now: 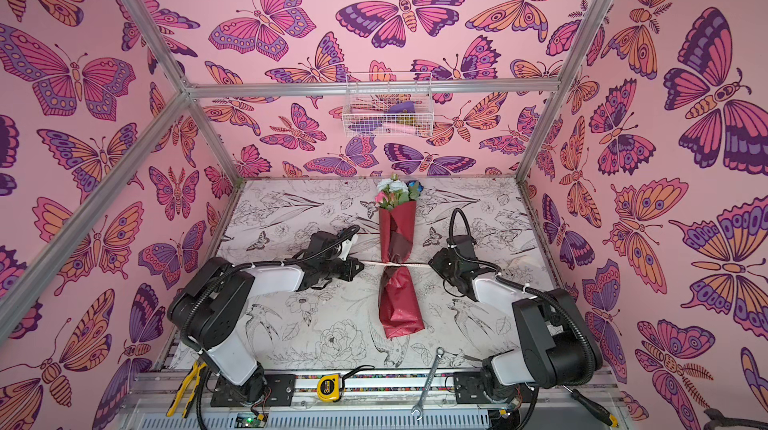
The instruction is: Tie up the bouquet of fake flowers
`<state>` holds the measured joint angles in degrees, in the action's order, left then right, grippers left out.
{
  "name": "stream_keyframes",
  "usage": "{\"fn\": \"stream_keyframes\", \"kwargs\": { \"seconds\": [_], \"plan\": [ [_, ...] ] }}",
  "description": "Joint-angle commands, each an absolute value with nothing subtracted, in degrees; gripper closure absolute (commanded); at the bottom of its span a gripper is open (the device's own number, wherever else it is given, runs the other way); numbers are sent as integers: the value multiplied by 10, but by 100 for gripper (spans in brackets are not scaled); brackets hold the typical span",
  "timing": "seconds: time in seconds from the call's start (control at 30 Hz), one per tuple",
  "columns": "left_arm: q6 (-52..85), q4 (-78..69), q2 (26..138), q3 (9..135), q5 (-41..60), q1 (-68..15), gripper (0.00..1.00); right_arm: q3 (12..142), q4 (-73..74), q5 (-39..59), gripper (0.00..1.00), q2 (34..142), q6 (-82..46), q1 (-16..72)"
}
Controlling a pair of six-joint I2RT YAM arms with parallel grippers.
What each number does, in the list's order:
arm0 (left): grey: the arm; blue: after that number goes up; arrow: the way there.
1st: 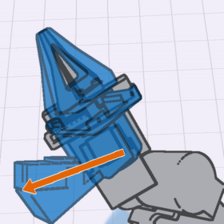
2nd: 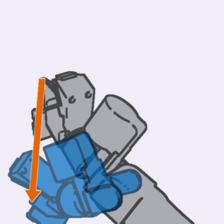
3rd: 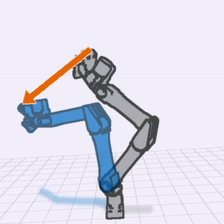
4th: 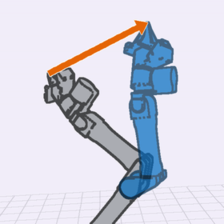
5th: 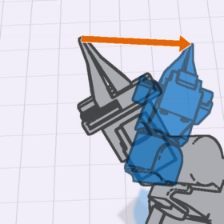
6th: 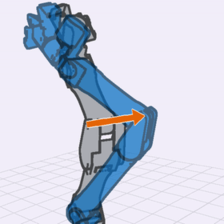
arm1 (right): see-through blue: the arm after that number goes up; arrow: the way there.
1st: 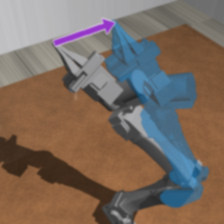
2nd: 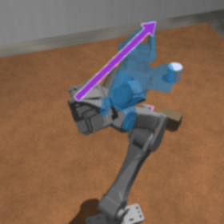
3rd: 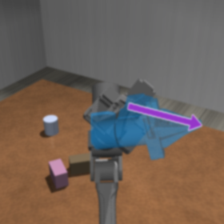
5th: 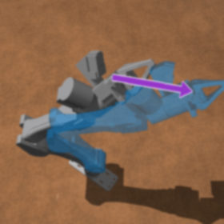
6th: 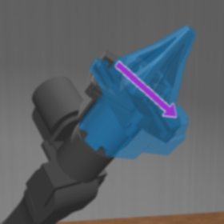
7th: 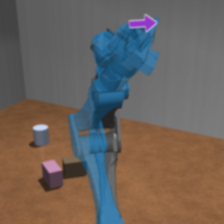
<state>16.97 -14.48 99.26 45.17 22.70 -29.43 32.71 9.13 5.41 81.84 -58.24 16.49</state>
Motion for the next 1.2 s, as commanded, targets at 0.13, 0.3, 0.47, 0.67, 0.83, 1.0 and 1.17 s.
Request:
{"fn": "stream_keyframes", "kwargs": {
  "seconds": [0.13,0.3,0.47,0.67,0.83,1.0,1.17],
  "plan": [
    [139,-132,978,482,252,-294,100,343,51,68,84,812,-559,168],
    [138,-126,982,495,299,-296,100,368,-33,80,56,759,-528,189],
    [139,-128,987,507,320,-301,100,401,-111,70,54,699,-463,236],
    [150,-127,998,541,349,-303,100,426,-85,100,57,703,-351,292],
    [160,-130,1008,575,373,-312,100,465,-139,18,58,740,-360,300],
    [160,-131,1014,596,382,-323,100,475,-228,-74,54,724,-433,245],
    [160,-129,1030,605,391,-326,100,449,-304,-103,48,679,-463,131]
  ]
}}
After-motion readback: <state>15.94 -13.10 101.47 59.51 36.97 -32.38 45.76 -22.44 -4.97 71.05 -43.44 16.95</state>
